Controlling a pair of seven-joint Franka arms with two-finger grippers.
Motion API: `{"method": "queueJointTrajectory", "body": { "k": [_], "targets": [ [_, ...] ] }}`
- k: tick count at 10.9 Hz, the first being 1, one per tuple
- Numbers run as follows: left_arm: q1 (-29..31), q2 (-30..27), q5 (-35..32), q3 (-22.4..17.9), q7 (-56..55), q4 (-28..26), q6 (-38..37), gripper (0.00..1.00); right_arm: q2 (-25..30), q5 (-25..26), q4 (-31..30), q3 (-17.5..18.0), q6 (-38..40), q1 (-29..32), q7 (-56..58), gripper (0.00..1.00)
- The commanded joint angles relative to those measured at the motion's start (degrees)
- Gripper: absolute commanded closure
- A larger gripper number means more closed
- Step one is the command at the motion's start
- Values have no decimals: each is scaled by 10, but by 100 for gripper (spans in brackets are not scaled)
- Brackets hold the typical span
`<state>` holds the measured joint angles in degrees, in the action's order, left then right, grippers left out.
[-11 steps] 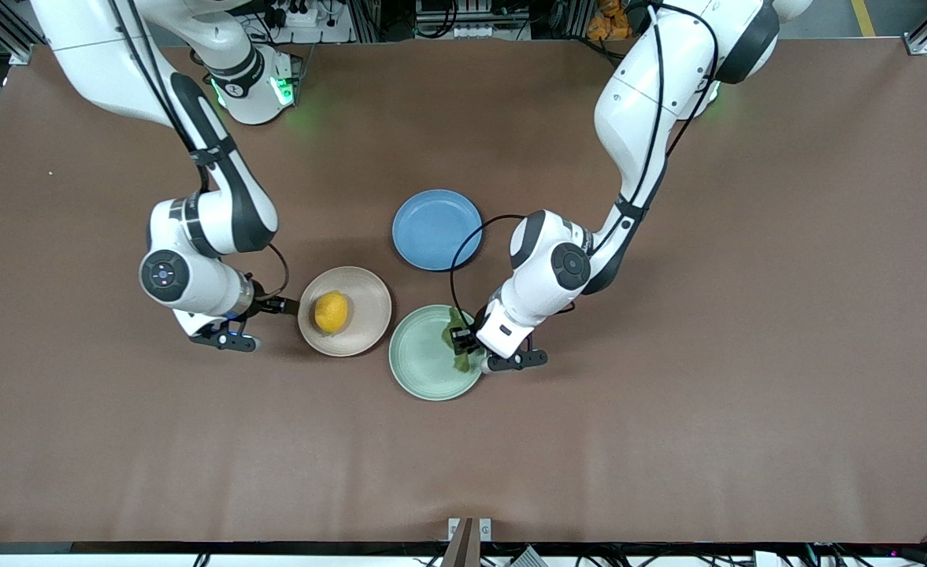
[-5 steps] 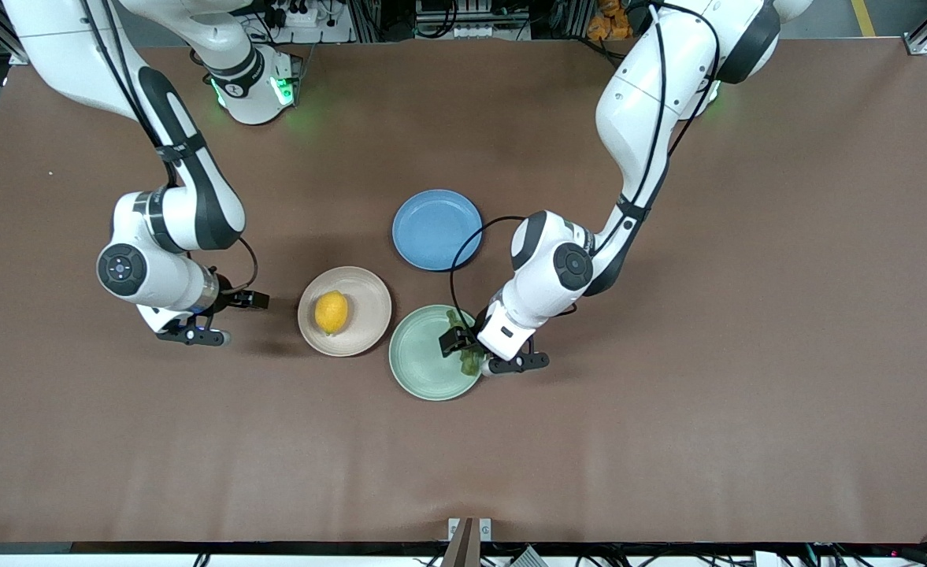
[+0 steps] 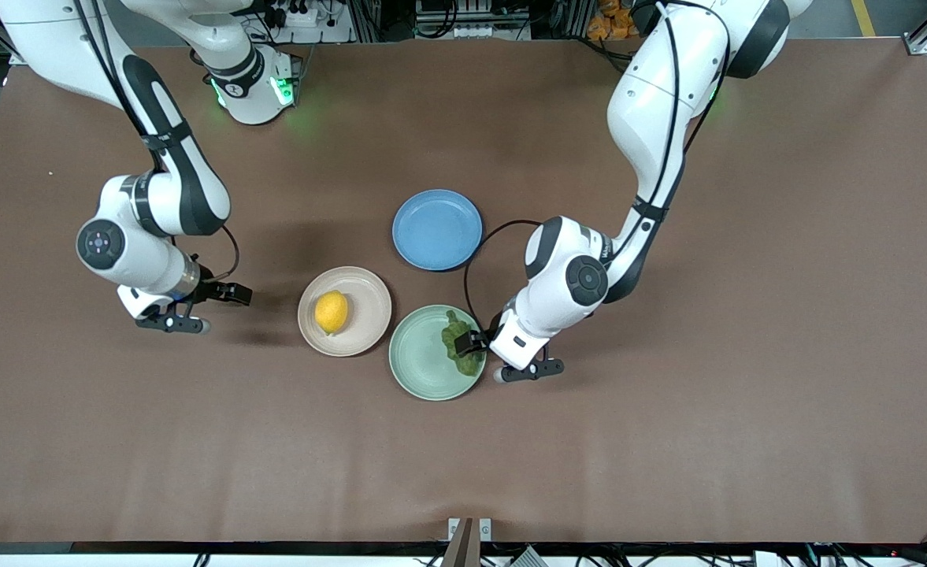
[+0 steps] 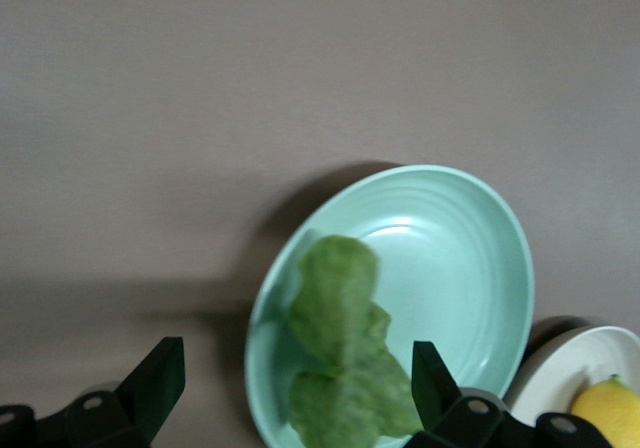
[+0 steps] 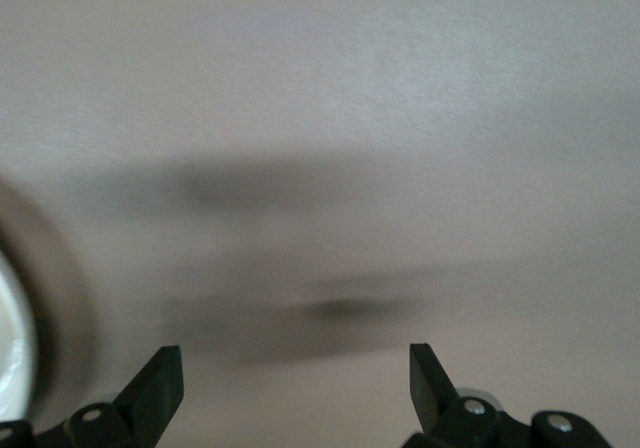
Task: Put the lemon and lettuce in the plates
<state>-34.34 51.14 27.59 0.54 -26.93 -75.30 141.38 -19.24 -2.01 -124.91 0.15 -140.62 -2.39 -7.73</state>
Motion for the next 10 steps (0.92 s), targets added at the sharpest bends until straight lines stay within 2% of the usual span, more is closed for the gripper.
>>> {"method": "queueJointTrajectory", "body": {
  "k": [1,3,10],
  "targets": [
    [2,-29,-37,-31,-1,-7,-84,0,64,9,-78,9,-32,13,6,0],
    [1,-32,-39,-53,-1,-7,-103,0,89,9,-81,9,7,8,1,0],
    [31,-41,-126,-61,3,-7,-163,0,159,9,-125,9,34,7,1,0]
  ]
}}
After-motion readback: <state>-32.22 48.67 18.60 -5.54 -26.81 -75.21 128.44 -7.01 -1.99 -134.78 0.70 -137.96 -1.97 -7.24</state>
